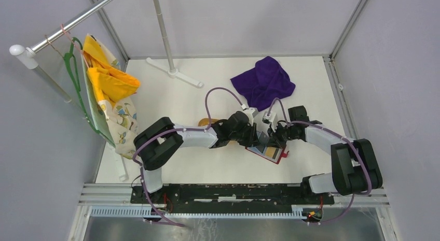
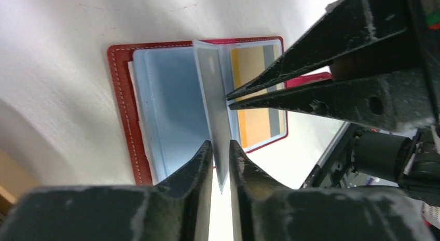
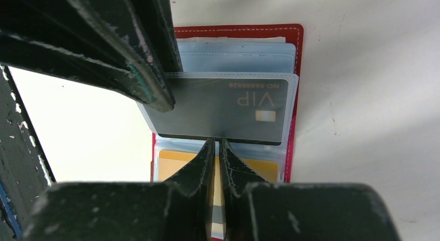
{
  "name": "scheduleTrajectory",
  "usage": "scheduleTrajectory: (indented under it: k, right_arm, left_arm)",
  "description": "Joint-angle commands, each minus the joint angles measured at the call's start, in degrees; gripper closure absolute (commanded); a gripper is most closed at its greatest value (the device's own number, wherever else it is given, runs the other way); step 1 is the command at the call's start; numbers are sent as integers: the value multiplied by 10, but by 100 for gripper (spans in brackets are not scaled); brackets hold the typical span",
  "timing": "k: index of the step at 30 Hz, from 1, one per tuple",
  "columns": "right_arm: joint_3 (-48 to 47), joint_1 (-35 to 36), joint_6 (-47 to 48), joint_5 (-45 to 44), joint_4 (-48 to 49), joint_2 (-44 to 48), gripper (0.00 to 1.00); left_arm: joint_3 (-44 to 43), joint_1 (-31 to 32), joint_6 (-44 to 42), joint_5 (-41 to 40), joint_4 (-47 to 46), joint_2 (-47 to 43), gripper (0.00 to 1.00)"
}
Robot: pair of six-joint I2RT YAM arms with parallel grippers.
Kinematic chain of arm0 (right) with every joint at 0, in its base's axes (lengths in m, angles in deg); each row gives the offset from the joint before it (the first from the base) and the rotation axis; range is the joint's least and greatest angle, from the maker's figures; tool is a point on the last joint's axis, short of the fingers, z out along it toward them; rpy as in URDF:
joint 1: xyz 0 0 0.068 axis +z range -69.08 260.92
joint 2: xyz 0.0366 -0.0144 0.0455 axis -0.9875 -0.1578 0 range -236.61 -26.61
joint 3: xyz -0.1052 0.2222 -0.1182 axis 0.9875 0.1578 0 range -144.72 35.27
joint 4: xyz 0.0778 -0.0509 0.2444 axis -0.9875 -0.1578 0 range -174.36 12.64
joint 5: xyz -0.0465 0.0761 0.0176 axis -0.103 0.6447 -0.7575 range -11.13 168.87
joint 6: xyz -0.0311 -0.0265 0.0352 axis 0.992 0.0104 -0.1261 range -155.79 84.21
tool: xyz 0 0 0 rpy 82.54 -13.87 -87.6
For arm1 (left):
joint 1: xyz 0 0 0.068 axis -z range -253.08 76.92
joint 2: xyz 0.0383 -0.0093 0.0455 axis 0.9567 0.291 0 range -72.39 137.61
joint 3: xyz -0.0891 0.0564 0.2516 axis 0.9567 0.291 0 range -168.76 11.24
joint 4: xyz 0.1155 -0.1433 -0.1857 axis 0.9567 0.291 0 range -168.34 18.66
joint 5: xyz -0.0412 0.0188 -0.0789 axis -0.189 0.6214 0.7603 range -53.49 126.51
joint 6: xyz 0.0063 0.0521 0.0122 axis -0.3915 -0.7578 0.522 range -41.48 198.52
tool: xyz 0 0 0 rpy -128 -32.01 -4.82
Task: Put the credit cards into the card holder
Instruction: Turn over the card slot in the card holder.
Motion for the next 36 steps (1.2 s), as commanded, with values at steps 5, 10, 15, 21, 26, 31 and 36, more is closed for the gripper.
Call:
scheduleTrajectory:
  k: [5,10,15,21,26,31,36]
  right_arm:
    - [-45,-14,51,-11,-57,50,87]
    - [-39,-38,51,-9,-57,67,85]
    - [-38,-47,45,-15,-55,62,85]
    - [-38,-54,36,-26,-51,54,84]
    - [-36,-61,30,-26,-49,55,84]
    - [-38,-75,25,-37,-47,59,84]
    - [-37,-101,24,-34,-47,84,84]
  left_arm:
    - [-38,9,-43,-53,34,-2,83]
    - [-49,16,-48,-49,42,-2,83]
    - [-53,22,-47,-27,29,0,75]
    - [-48,26,-35,6,3,-1,69]
    - [-49,31,-29,19,-10,0,68]
    - [-50,38,-24,42,-34,5,63]
    - [-55,46,-15,67,-59,24,58]
